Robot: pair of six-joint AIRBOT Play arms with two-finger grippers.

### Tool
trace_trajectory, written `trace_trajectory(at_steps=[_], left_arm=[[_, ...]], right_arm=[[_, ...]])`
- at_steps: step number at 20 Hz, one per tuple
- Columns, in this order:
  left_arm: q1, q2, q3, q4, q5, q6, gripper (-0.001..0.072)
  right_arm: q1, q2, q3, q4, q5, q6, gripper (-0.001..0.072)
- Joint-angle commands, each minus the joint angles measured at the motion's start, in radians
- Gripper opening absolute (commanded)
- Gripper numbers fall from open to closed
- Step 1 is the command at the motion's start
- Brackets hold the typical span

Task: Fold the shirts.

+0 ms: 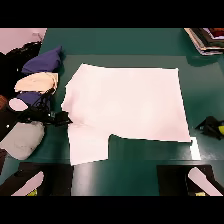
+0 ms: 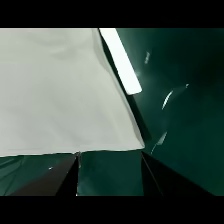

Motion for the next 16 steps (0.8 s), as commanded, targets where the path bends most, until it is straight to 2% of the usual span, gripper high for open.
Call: trace_trajectory(at_steps=[1, 8, 12, 13, 15, 16], left_arm=[[0.000, 0.001, 0.017, -0.003, -0.005, 0.003, 0.0021], [0.000, 0.001, 0.017, -0.003, 0.008, 0.003, 0.0021], [0.000, 0.001, 0.017, -0.008, 0.029, 0.002, 0.0021], [0.000, 0.001, 0.017, -0.010, 0.028, 0.003, 0.0021], [0.000, 0.001, 0.017, -0.010, 0.016, 0.003, 0.0020], [0.000, 0.001, 0.018, -0.010, 0.011, 0.003, 0.0020]], right_arm=[[-0.084, -0.061, -0.110, 0.002, -0.048, -0.034, 0.0446], [-0.083, -0.164, -0.120, 0.057, -0.106, -0.037, 0.0443], [-0.003, -0.200, -0.120, 0.071, -0.105, -0.041, 0.0399], [0.033, -0.203, -0.120, 0.069, -0.107, -0.041, 0.0302], [0.097, -0.189, -0.120, 0.044, -0.124, -0.041, 0.0170], [0.119, -0.172, -0.120, 0.032, -0.128, -0.041, 0.0062]])
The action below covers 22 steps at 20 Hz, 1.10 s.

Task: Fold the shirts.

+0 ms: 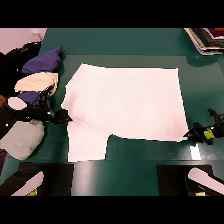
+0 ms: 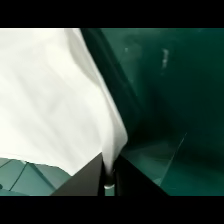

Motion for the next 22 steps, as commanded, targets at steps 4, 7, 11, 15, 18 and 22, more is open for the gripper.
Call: trace_trajectory(at_steps=[4, 7, 11, 15, 18, 22], left_arm=[[0.000, 0.042, 0.081, 0.006, -0.017, -0.002, 0.0019], [0.000, 0.134, 0.287, 0.006, -0.028, -0.012, 0.0019], [0.000, 0.180, 0.733, 0.006, -0.057, -0.011, 0.0020], [0.000, 0.180, 1.167, 0.010, -0.014, -0.011, 0.0020], [0.000, 0.180, 1.410, 0.009, -0.003, -0.031, 0.0020], [0.000, 0.180, 1.570, -0.032, 0.029, -0.065, 0.0019]], right_arm=[[0.121, 0.142, 0.041, -0.017, 0.000, 0.001, 0.0013], [0.171, 0.262, 0.212, 0.033, -0.002, 0.017, 0.0013], [0.241, 0.364, 0.577, 0.084, -0.090, 0.062, 0.0013], [0.244, 0.392, 0.987, 0.083, -0.130, 0.069, 0.0013], [0.194, 0.392, 1.236, 0.084, -0.097, 0.073, 0.0013], [0.107, 0.393, 1.425, 0.083, -0.077, 0.074, 0.0013]])
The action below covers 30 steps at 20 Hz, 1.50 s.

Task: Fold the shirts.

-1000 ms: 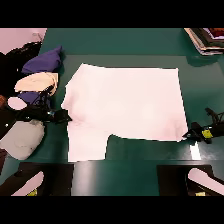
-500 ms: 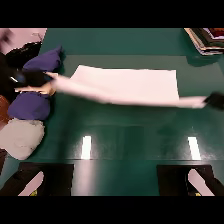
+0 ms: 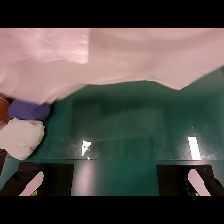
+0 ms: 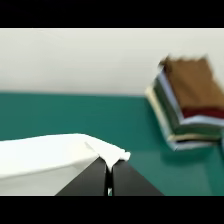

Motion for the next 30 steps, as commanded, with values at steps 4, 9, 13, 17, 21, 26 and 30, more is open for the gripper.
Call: trace_trajectory(at_steps=[4, 9, 13, 17, 21, 26, 30], left_arm=[[0.001, 0.000, 0.059, -0.023, -0.002, -0.048, 0.0019], [0.000, -0.117, -0.298, 0.011, -0.145, -0.067, 0.0019], [0.000, -0.335, -0.472, 0.018, -0.266, -0.050, 0.0020], [0.000, -0.597, -0.505, 0.020, -0.212, -0.024, 0.0020], [0.000, -0.786, -0.505, -0.003, 0.025, 0.015, 0.0020], [0.000, -0.843, -0.502, -0.048, 0.264, 0.058, 0.0020], [0.001, -0.843, -0.503, -0.032, 0.116, 0.142, 0.0020]], right_arm=[[-0.098, 0.003, 0.124, 0.004, 0.057, 0.010, 0.0013], [-0.010, -0.142, -0.092, -0.001, 0.200, 0.010, 0.0013], [0.116, -0.353, -0.268, -0.094, 0.230, 0.013, 0.0013], [0.172, -0.597, -0.369, -0.112, 0.178, 0.017, 0.0013], [0.173, -0.802, -0.307, -0.100, 0.034, 0.045, 0.0013], [0.173, -0.924, -0.105, -0.101, -0.014, 0.069, 0.0013], [0.173, -0.923, -0.077, -0.110, 0.035, 0.068, 0.0013]])
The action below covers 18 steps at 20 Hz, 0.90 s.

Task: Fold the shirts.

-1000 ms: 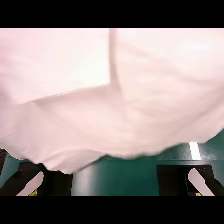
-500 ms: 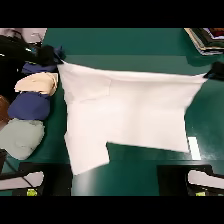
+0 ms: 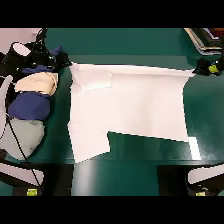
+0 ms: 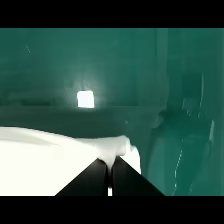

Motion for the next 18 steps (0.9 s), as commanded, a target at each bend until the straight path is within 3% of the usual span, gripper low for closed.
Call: trace_trajectory(at_steps=[1, 5, 11, 12, 13, 14, 15, 18], left_arm=[[0.001, -0.013, -0.002, 0.040, -0.127, 0.066, 0.0020], [0.001, -0.014, -0.069, 0.174, -0.236, 0.034, 0.0020], [0.001, -0.014, -0.214, 0.175, -0.184, 0.021, 0.0022], [0.001, -0.014, -0.214, 0.175, -0.194, -0.001, 0.0106], [0.001, -0.013, -0.214, 0.175, -0.201, -0.026, 0.0413], [0.006, -0.013, -0.213, 0.175, -0.220, -0.059, 0.0578], [0.015, -0.011, -0.206, 0.179, -0.257, -0.081, 0.0530], [0.064, 0.046, -0.212, 0.188, -0.367, -0.069, 0.0530]], right_arm=[[0.000, -0.017, 0.010, -0.015, 0.063, 0.004, 0.0013], [0.002, 0.015, -0.193, -0.014, 0.068, 0.000, 0.0013], [0.049, 0.067, -0.406, -0.011, -0.047, 0.000, 0.0014], [0.058, 0.074, -0.416, -0.011, -0.049, 0.000, 0.0015], [0.060, 0.076, -0.414, -0.011, -0.037, 0.000, 0.0079], [0.060, 0.075, -0.402, -0.011, -0.013, 0.000, 0.0320], [0.060, 0.076, -0.383, -0.013, 0.032, 0.000, 0.0385], [0.019, 0.104, -0.337, -0.015, 0.191, -0.026, 0.0382]])
